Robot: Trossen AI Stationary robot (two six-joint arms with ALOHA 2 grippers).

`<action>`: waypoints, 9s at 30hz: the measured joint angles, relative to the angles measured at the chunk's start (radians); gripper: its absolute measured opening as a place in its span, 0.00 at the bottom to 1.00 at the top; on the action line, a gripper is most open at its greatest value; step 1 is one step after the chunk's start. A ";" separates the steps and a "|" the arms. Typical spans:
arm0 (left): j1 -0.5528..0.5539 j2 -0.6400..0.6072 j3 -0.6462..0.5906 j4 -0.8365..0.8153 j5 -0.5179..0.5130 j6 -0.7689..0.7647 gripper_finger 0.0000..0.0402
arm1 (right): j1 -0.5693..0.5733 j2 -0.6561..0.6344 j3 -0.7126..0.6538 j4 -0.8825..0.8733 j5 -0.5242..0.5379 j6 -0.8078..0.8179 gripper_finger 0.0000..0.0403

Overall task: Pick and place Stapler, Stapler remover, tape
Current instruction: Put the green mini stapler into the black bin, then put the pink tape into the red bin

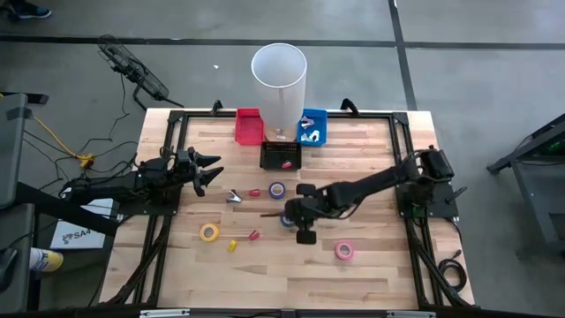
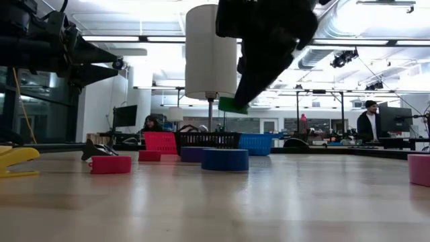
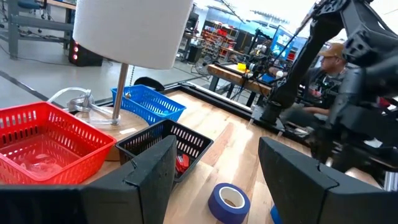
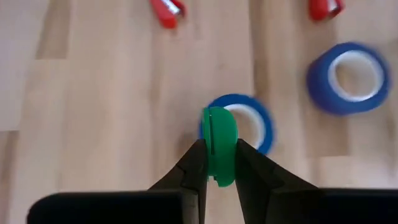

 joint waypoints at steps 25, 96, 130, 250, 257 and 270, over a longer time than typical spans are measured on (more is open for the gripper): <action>0.000 0.000 0.000 0.000 0.000 0.000 0.56 | -0.415 -0.005 0.000 0.116 0.052 0.258 0.14; 0.000 0.000 0.000 0.000 0.000 0.000 0.56 | -0.423 -0.075 0.000 -0.261 -0.141 0.392 0.43; 0.000 0.000 0.000 0.000 0.000 0.000 0.56 | 0.210 -0.400 -0.462 -0.188 -0.192 0.819 0.43; 0.000 1.196 0.748 0.574 0.280 -0.134 0.56 | -0.468 -0.459 -0.241 0.672 -0.274 0.097 0.08; 0.000 1.195 0.748 0.575 0.280 -0.133 0.56 | -0.447 -0.412 -0.241 0.738 -0.254 0.127 0.08; 0.000 1.195 0.748 0.570 0.282 -0.132 0.56 | -0.446 -0.348 -0.242 0.868 -0.219 0.181 0.08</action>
